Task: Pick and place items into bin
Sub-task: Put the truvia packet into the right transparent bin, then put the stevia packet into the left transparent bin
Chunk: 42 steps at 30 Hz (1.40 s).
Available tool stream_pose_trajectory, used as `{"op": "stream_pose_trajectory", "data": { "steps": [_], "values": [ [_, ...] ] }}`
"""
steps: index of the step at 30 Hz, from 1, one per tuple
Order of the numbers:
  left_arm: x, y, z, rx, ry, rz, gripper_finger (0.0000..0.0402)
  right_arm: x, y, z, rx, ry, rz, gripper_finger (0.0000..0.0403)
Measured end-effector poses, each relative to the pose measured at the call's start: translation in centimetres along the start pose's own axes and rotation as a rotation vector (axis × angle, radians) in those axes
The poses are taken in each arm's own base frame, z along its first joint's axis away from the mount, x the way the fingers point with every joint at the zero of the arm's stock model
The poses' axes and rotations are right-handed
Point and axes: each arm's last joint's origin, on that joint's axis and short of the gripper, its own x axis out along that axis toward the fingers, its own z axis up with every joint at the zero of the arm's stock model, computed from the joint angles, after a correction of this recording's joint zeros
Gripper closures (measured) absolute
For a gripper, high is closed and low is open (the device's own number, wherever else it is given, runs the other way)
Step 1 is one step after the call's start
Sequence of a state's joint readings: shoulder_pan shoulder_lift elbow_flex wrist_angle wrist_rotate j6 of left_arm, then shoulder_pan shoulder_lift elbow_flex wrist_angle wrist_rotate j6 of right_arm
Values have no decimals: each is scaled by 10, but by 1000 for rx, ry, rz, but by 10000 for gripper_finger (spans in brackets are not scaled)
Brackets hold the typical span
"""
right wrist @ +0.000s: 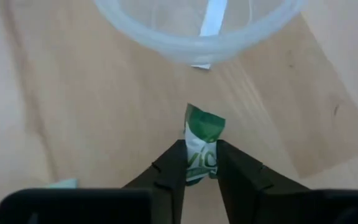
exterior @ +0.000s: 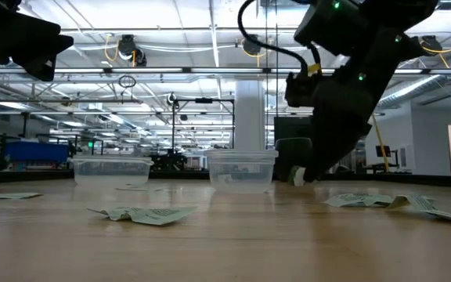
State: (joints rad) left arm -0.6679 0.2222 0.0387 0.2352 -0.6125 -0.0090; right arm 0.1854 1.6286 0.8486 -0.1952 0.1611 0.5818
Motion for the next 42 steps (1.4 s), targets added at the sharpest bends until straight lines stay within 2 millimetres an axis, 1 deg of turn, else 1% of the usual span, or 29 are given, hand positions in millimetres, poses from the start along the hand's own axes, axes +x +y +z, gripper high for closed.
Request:
{"op": "stream_pose_trajectory", "data": {
  "steps": [4,8,12,14,16,18,22,27,32,34,37,40,42],
  "values": [
    [0,0,0,2,-2,0,275,-17,4,5,9,-51,49,342],
    [0,0,0,3,-1,0,275,-35,8,10,-9,-110,98,342],
    [0,0,0,3,0,0,275,-51,15,19,-27,-229,177,336],
    [0,0,0,5,1,0,275,-55,18,28,-12,-305,218,335],
    [0,0,0,3,0,0,275,-55,17,38,10,-344,227,335],
    [0,0,0,3,0,0,275,-52,14,46,38,-352,216,335],
    [0,0,0,-5,-1,0,275,-38,4,49,72,-320,170,324],
    [0,0,0,-21,-1,-1,275,-26,-3,52,65,-296,158,281],
    [0,0,0,-24,-4,-1,275,-23,-8,55,56,-302,143,227],
    [0,0,1,-28,-6,-1,275,-23,-9,56,79,-306,144,208],
    [0,0,3,-52,-29,-1,275,-33,-9,59,115,-319,190,188],
    [0,0,3,-44,-23,-1,275,-47,-3,58,89,-334,238,180],
    [0,0,3,-38,-26,-1,275,-52,2,55,21,-337,248,180]
  ]
}}
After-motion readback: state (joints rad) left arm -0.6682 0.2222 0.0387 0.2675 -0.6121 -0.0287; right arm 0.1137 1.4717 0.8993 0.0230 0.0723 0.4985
